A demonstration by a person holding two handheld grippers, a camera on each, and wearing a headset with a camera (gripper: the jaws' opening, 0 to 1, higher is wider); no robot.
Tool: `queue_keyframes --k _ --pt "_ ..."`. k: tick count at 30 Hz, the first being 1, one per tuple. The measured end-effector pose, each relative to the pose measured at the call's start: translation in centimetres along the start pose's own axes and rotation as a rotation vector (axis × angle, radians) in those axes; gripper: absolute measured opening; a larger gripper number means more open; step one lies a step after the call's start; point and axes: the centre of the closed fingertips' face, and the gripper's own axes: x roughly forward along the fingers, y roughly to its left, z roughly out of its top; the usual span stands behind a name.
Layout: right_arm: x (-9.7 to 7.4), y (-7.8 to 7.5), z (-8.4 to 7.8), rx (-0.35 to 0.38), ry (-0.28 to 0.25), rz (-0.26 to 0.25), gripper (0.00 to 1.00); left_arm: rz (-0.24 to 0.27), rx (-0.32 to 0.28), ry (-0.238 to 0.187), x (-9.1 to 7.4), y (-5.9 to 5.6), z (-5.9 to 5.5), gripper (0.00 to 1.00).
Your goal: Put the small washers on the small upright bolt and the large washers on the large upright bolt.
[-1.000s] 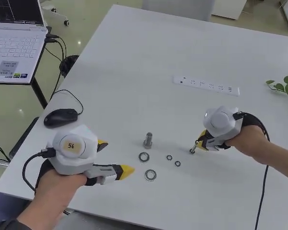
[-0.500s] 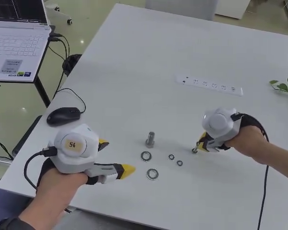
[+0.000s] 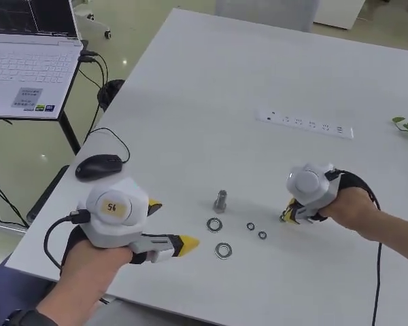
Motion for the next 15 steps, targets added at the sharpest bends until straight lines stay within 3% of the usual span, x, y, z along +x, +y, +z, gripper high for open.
queue_keyframes --k 9,15 --pt "1.2 0.4 -0.5 0.006 0.026 0.004 0.13 0.005 0.004 0.005 -0.2 0.2 0.0 0.63" --pt "1.2 0.1 -0.3 0.012 0.017 0.002 0.14 0.004 0.009 0.004 -0.2 0.2 0.2 0.63"
